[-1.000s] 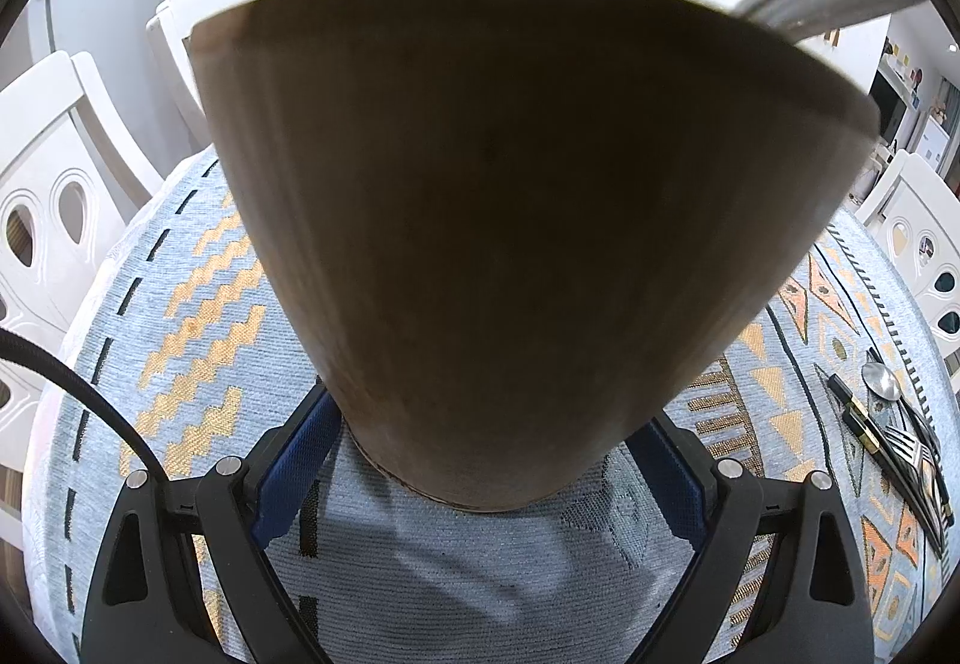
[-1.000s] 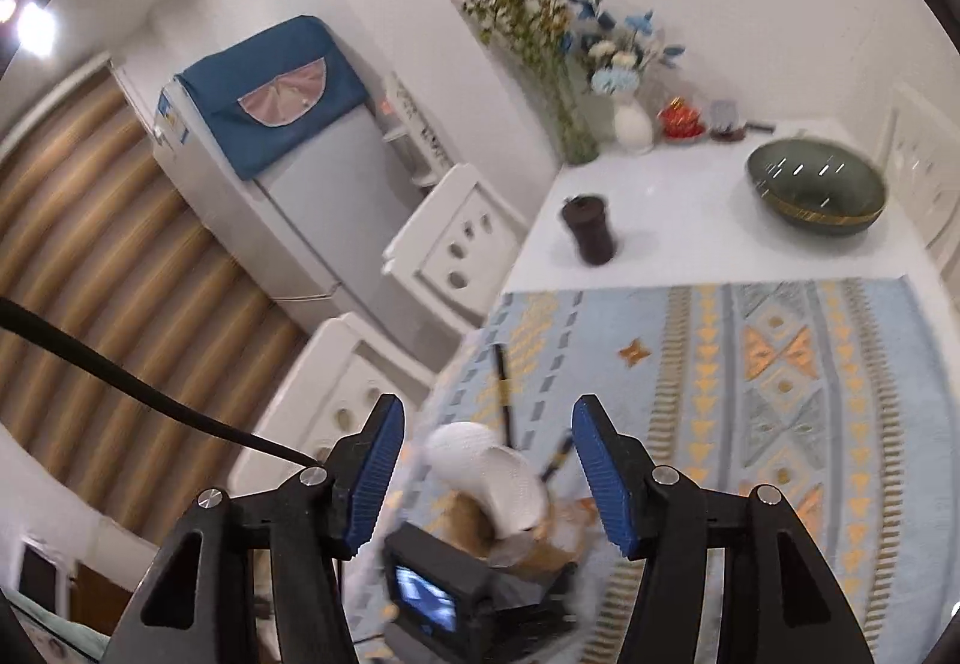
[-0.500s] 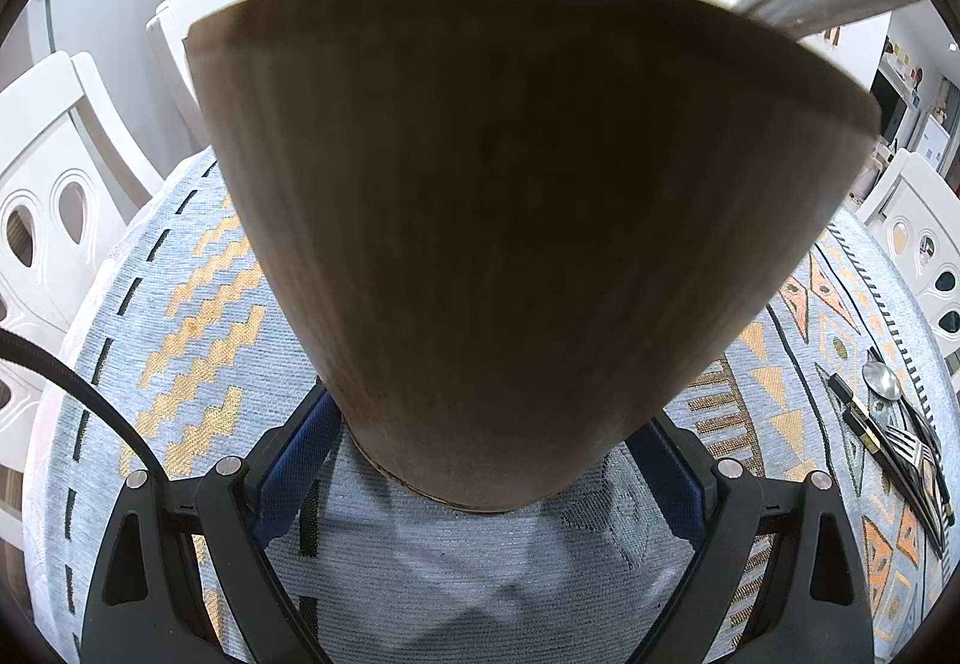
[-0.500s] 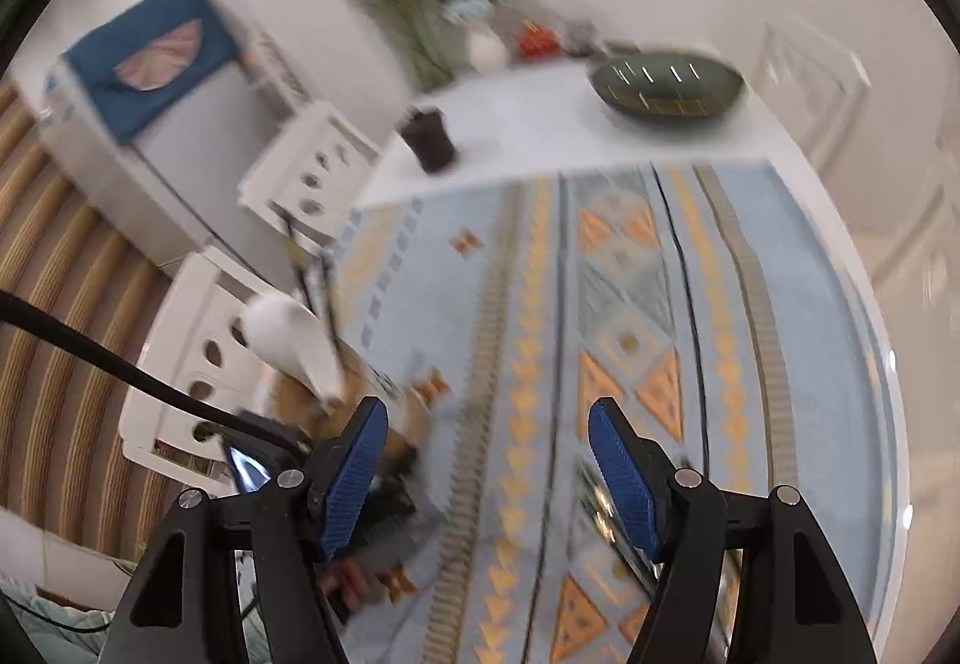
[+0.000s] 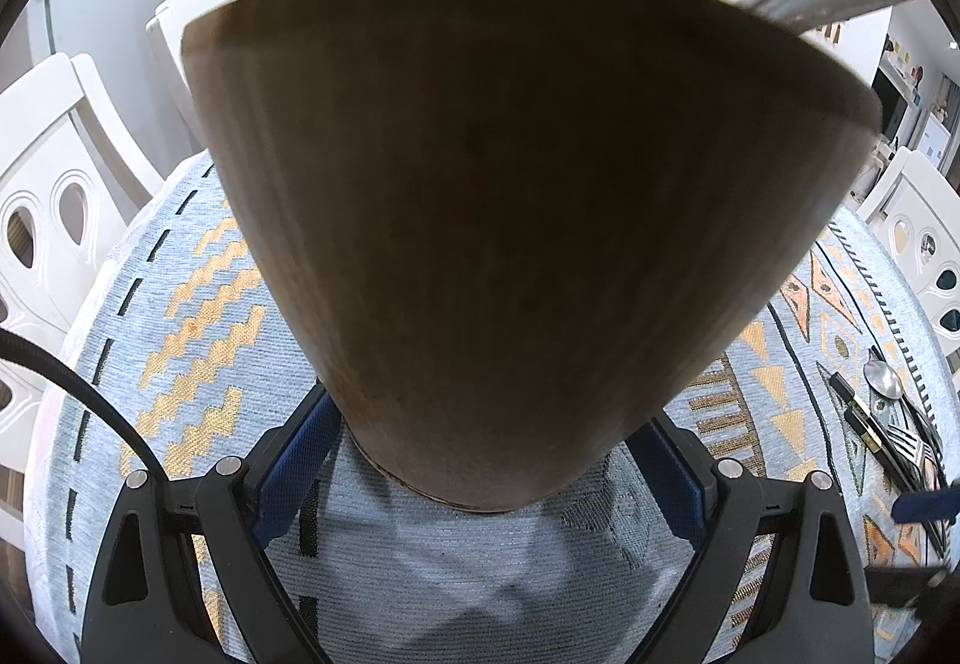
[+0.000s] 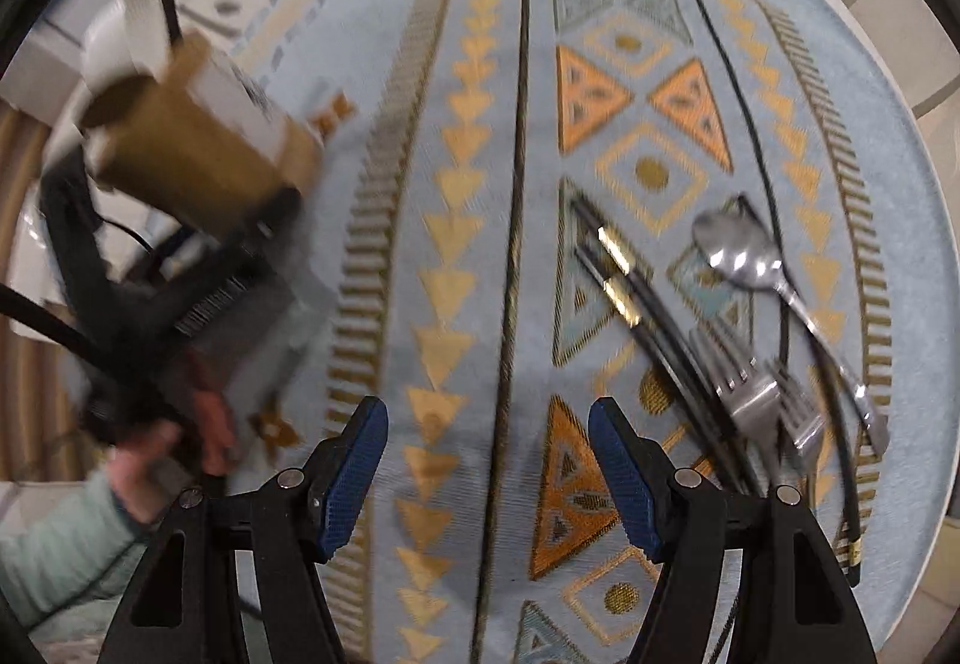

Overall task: Organize utensils
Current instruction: 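Move the open right tool back down to the utensil pile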

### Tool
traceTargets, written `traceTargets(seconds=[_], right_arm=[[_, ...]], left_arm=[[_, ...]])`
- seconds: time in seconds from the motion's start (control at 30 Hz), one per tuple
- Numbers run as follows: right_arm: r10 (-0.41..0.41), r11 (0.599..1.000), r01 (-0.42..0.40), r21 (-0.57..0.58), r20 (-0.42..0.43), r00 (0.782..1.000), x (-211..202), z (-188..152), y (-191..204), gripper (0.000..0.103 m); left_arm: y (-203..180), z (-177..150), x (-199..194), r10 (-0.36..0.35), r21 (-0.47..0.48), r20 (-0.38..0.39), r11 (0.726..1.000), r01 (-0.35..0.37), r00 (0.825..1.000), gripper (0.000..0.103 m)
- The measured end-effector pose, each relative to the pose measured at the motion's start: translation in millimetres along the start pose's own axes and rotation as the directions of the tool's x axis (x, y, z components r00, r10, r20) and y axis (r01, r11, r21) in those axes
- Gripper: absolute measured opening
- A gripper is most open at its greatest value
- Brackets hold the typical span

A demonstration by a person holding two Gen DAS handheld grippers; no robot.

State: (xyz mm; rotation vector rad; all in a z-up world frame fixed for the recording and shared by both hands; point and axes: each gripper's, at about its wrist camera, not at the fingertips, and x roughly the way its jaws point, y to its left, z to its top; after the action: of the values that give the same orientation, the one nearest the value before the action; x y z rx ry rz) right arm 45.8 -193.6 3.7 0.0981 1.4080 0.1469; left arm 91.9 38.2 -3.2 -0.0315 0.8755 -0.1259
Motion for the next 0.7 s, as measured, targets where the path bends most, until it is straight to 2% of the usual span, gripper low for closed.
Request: traceTargets(seconds=[0.13,0.2,0.27,0.33,0.43,0.7], right_arm=[[-0.046,0.999,0.046,-0.011,-0.016,0.999,13.9,-15.3,-1.9,0.068],[-0.073,0.997,0.074,-0.036,0.013,0.997,14.0,-23.6,0.5,0.068],[-0.086,0.994,0.086,-0.062,0.013,0.996,16.9,-28.7,4.2,0.076],[-0.089,0.992,0.09,-0.091,0.012,0.996,20.8,-32.5,9.3,0.091],[-0.12,0.982,0.121,-0.144,0.017,0.993,28.9,-37.1,19.1,0.103],[-0.122,0.982,0.136,-0.13,0.113,0.986,26.1,-51.1,17.6,0.103]], left_arm=[[-1.0,-0.8,0.8,0.003,0.002,-0.003,1.0,-0.003,1.0,0.095],[-1.6,-1.2,0.6,0.004,0.003,-0.001,1.0,-0.004,1.0,0.094],[-2.8,-1.1,2.1,0.003,0.004,-0.002,1.0,-0.003,1.0,0.094],[-4.0,-1.7,2.7,0.004,0.005,-0.003,1.0,-0.004,1.0,0.094],[-6.3,-1.2,2.5,0.005,0.005,-0.004,1.0,-0.005,1.0,0.095],[-9.4,-1.1,3.0,0.017,0.013,0.0,1.0,-0.017,1.0,0.095]])
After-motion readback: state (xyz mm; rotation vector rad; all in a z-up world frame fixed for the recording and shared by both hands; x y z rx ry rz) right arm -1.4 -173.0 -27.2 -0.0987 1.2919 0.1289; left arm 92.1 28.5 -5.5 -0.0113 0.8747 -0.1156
